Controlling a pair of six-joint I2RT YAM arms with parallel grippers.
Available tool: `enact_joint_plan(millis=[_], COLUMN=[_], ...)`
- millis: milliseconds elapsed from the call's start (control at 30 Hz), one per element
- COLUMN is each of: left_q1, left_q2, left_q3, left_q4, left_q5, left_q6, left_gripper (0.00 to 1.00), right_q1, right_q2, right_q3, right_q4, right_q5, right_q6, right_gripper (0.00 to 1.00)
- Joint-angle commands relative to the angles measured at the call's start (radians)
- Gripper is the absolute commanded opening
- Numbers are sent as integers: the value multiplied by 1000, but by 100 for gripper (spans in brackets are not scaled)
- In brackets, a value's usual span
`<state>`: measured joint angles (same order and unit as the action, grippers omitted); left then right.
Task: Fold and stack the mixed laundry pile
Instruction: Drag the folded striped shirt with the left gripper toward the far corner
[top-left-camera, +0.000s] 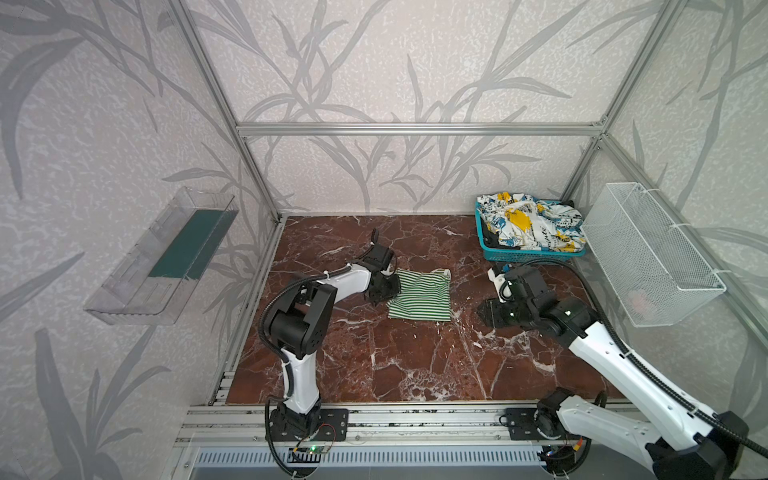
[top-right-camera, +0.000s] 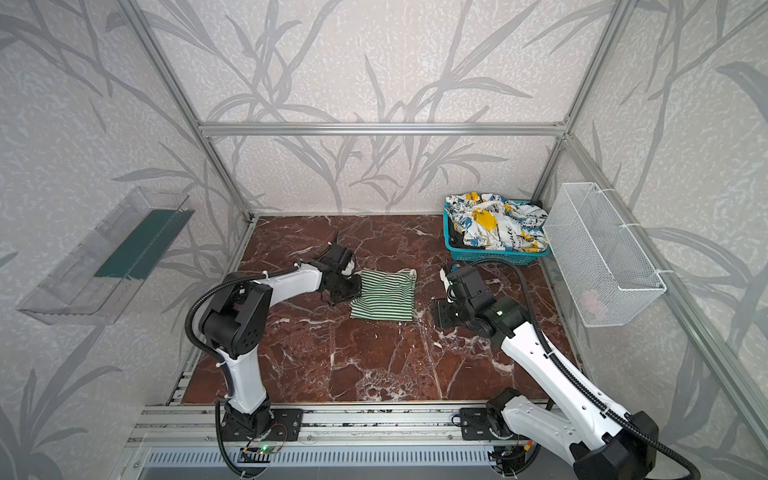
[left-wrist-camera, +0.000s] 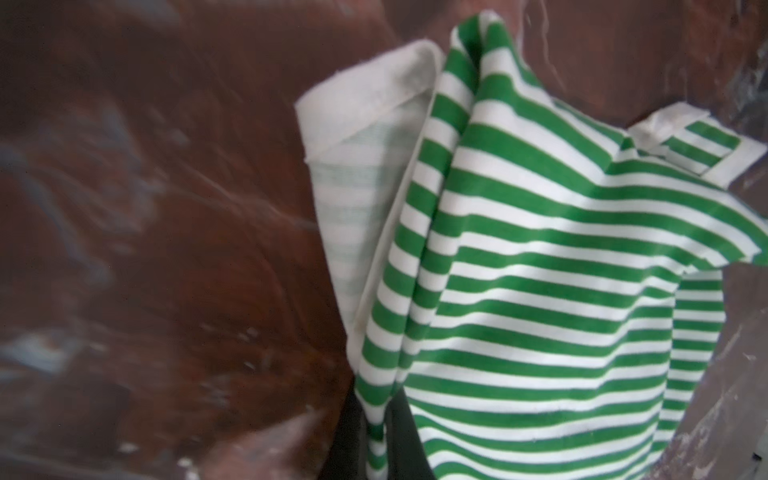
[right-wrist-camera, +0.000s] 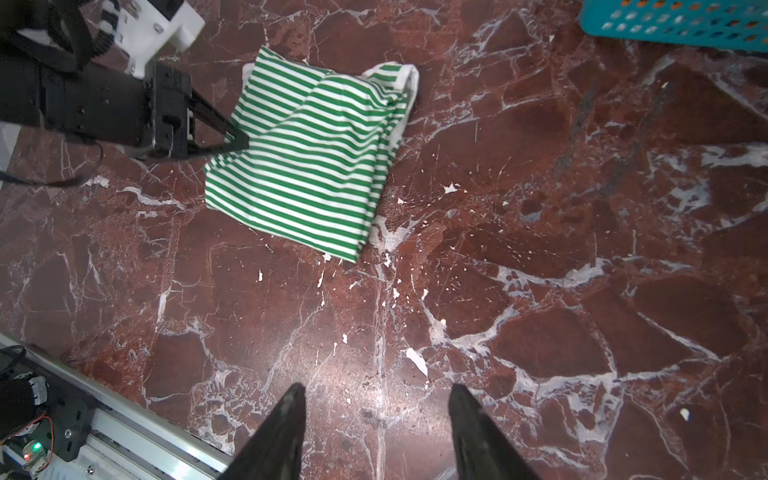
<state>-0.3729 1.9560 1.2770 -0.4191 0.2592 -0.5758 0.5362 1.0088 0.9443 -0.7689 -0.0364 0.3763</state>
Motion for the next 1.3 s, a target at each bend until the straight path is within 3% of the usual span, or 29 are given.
enact_joint_plan(millis=[0, 200, 400, 500, 767, 1033, 1133, 1200, 1267], left_q1=[115, 259, 339, 360, 455, 500, 503, 502, 502], left_q2=[66, 320, 653, 748, 709, 690, 686, 665, 627], left_q3=[177, 676, 1252, 1416, 1378, 1378, 1388, 1392, 1387], left_q4=[-218, -491, -759, -794, -758, -673, -682, -696, -702], left_q5=[-157, -320, -478, -555, -717, -779, -789, -803, -787], left_q6=[130, 274, 335, 365, 430, 551, 517, 479, 461], left_gripper=[2, 0, 0, 0, 0, 0, 14, 38, 55], right_q1=[-2, -2, -6, -6, -7, -7, -6, -7, -8], right_q2=[-30, -70, -112, -124, -131, -127, -125, -125, -122], right_q3=[-10, -28, -69, -88, -104, -110, -108, -107, -99], right_q4=[-43, -43, -24, -12, -2, 20, 24, 25, 25], right_q5=[36, 33, 12, 9, -4, -28, -27, -12, 2], right_q6=[13, 11, 16, 14, 14, 29, 21, 12, 2], right_gripper=[56, 56, 56, 56, 56, 56, 56, 56, 56])
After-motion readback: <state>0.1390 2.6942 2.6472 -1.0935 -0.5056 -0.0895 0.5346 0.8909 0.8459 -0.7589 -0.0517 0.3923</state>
